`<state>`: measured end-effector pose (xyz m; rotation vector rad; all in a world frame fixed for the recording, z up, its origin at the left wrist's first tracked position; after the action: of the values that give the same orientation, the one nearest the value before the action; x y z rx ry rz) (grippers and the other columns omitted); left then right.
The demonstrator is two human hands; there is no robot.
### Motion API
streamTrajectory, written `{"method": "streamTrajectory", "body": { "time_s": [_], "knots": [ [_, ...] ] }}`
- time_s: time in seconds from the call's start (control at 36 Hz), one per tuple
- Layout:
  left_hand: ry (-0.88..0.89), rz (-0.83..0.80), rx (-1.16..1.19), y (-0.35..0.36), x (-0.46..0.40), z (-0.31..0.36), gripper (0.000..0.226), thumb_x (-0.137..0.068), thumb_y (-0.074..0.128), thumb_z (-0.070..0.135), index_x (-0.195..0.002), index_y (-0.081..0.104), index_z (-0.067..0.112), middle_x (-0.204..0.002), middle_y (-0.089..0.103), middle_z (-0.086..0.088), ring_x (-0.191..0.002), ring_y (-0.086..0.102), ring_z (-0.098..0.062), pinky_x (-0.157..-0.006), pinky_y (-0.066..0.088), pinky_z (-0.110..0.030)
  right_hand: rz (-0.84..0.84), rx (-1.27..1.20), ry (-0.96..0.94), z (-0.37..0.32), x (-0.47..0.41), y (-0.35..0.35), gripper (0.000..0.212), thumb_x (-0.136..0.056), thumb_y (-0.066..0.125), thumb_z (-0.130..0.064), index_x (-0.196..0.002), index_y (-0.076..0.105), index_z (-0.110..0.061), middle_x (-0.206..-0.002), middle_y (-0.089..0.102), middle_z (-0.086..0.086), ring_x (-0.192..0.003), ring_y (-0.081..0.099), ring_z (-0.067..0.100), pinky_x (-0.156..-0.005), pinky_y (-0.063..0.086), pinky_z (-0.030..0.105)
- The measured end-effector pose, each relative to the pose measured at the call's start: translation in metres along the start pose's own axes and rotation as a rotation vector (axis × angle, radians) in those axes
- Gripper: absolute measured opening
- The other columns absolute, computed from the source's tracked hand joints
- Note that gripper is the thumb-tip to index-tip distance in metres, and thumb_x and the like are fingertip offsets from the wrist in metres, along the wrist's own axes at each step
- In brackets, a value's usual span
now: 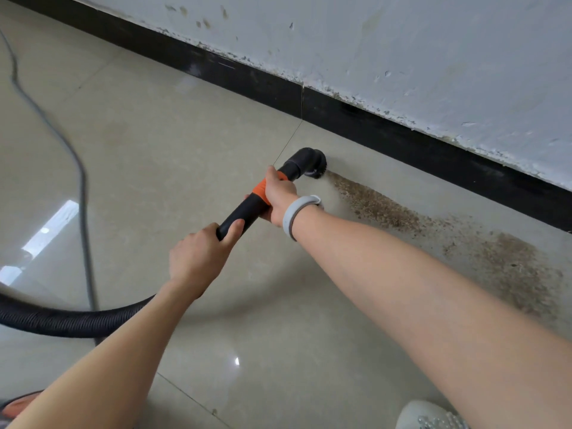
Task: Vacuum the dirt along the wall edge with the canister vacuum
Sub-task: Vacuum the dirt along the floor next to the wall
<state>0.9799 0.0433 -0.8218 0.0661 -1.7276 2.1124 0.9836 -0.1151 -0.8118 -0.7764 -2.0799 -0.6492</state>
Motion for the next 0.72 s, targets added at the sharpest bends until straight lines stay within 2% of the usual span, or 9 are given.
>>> {"method": "streamTrajectory", "body": {
  "time_s": [0.14,0.36,0.61,0.72],
  "knots": [
    [0.022,-0.004,0.025,0.005,-0.002,0.004,0.058,-0.09,0.026,0.067,-0.077,0.053,0.018,-0.072,0.067,-0.004,-0.073,0.062,-0.03,-0.067,0.047,-0.035,0.015,0.04,-0.009,-0.002,-0.007,-0.008,0.042,-0.099,0.044,-0.044,-0.121,0.043,-0.008,-0.125,0.058,0.017,-0.109,0.062,0.036,-0.092,0.054,0.05],
    [0.061,-0.036,0.033,0.005,0.002,-0.005,0.063,-0.081,0.022,0.07,-0.076,0.054,0.016,-0.07,0.067,-0.006,-0.072,0.063,-0.03,-0.069,0.049,-0.037,0.034,0.025,0.022,0.012,-0.008,-0.014,0.05,-0.099,0.044,-0.046,-0.132,0.041,-0.008,-0.124,0.057,0.016,-0.109,0.063,0.035,-0.091,0.055,0.048],
    [0.118,-0.074,-0.004,0.007,0.012,-0.001,0.061,-0.087,0.026,0.066,-0.077,0.056,0.014,-0.07,0.067,-0.005,-0.071,0.063,-0.027,-0.07,0.05,-0.037,0.05,0.003,0.022,0.027,-0.003,-0.031,0.056,-0.099,0.042,-0.05,-0.136,0.038,-0.008,-0.126,0.055,0.016,-0.109,0.062,0.034,-0.091,0.055,0.046],
    [0.143,-0.085,-0.019,0.009,0.016,0.0,0.059,-0.087,0.026,0.066,-0.076,0.055,0.016,-0.069,0.067,-0.004,-0.069,0.062,-0.026,-0.065,0.047,-0.034,0.057,-0.019,0.017,0.033,0.0,-0.039,0.057,-0.099,0.042,-0.05,-0.138,0.036,-0.009,-0.126,0.056,0.017,-0.11,0.062,0.034,-0.092,0.054,0.046]
  ]
}}
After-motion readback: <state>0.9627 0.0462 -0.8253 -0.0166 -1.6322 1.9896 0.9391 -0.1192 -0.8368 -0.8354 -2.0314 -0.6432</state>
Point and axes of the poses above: each hand's wrist, its own x-axis away from the middle knuckle, its own y-axis out of the palm, z = x × y, the point moved 2 cm from there along -x, towards the middle knuckle
